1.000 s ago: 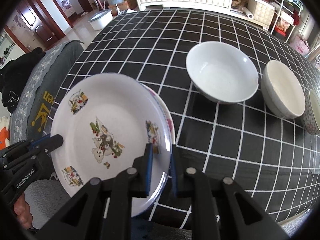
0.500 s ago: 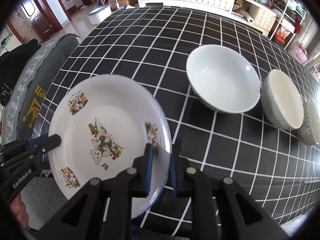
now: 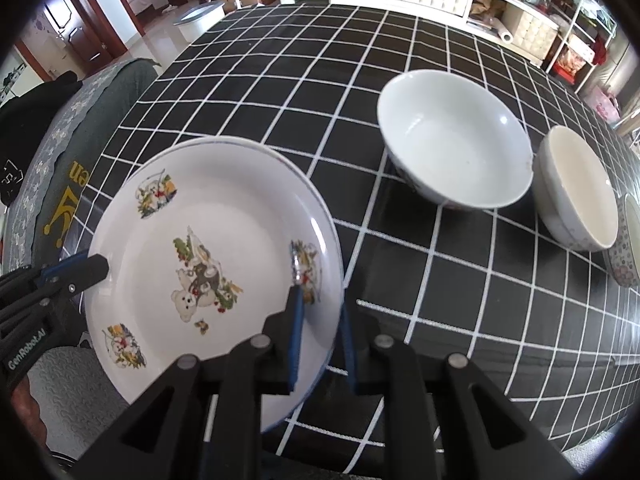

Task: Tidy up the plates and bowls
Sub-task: 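Open the left gripper and pull back from the plate stack, then move the left gripper to the plain white bowl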

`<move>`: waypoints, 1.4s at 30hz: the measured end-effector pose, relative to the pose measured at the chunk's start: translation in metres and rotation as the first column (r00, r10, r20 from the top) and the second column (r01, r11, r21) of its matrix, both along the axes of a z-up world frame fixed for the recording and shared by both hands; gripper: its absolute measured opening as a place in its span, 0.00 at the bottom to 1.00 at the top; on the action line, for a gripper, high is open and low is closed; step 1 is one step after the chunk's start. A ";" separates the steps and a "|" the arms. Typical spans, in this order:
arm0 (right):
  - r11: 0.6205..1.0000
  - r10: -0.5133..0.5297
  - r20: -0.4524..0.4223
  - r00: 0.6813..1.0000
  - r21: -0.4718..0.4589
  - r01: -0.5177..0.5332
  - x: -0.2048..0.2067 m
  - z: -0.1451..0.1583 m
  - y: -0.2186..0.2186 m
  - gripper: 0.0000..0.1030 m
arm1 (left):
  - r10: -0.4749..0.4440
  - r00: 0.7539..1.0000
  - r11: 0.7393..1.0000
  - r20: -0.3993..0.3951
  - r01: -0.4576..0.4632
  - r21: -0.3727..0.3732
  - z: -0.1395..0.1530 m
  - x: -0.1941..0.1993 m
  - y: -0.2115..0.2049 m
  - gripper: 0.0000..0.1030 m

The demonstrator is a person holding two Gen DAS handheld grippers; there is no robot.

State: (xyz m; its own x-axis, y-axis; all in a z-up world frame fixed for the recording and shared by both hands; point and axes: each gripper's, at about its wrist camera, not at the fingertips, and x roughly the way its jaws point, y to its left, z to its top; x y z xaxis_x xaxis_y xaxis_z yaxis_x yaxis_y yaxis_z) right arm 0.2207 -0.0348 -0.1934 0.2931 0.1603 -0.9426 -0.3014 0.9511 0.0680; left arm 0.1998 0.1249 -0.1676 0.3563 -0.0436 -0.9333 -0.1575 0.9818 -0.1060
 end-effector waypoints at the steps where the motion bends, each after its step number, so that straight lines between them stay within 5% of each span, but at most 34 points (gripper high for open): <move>1: 1.000 -0.006 0.003 1.000 0.002 0.006 -0.001 0.000 -0.002 0.34 | 0.010 1.000 1.000 0.012 -0.010 -0.005 0.004 -0.003 0.003 0.17; 3: 1.000 -0.021 0.005 1.000 0.020 0.021 -0.004 0.000 -0.008 0.45 | 0.025 0.999 1.000 0.036 -0.025 0.007 0.012 -0.008 0.006 0.23; 12: 0.992 -0.056 0.107 0.993 0.121 0.043 -0.024 0.040 -0.038 0.47 | -0.004 0.993 1.000 0.114 0.001 0.020 0.045 -0.020 -0.011 0.30; 13: 0.991 -0.050 0.127 0.991 0.131 0.034 -0.026 0.048 -0.040 0.50 | -0.019 0.991 1.000 0.135 0.016 0.023 0.051 -0.022 -0.019 0.38; 17: 0.990 -0.077 0.224 0.971 0.130 0.049 -0.035 0.078 -0.053 0.76 | -0.077 0.980 0.997 0.184 0.071 0.037 0.069 -0.024 -0.042 0.39; 20: 0.987 -0.105 0.270 0.957 0.144 0.067 -0.041 0.096 -0.064 0.80 | -0.108 0.973 0.994 0.203 0.101 0.045 0.082 -0.023 -0.059 0.40; 36: 0.990 -0.110 0.383 0.917 0.121 0.068 -0.031 0.143 -0.098 0.84 | -0.245 0.925 0.969 0.289 0.221 0.113 0.128 0.005 -0.123 0.65; 42: 0.962 -0.160 0.392 0.906 0.270 0.053 -0.015 0.146 -0.123 0.84 | -0.260 0.923 0.965 0.284 0.244 0.091 0.130 0.032 -0.128 0.65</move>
State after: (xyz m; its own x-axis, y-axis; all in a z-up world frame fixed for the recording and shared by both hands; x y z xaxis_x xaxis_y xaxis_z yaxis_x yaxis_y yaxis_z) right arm 0.2058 -0.1574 -0.0473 0.6701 0.3181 -0.6706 -0.2515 0.9474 0.1980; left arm 0.2321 -0.0033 -0.0376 0.5960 -0.1211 -0.7938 0.1262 0.9904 -0.0564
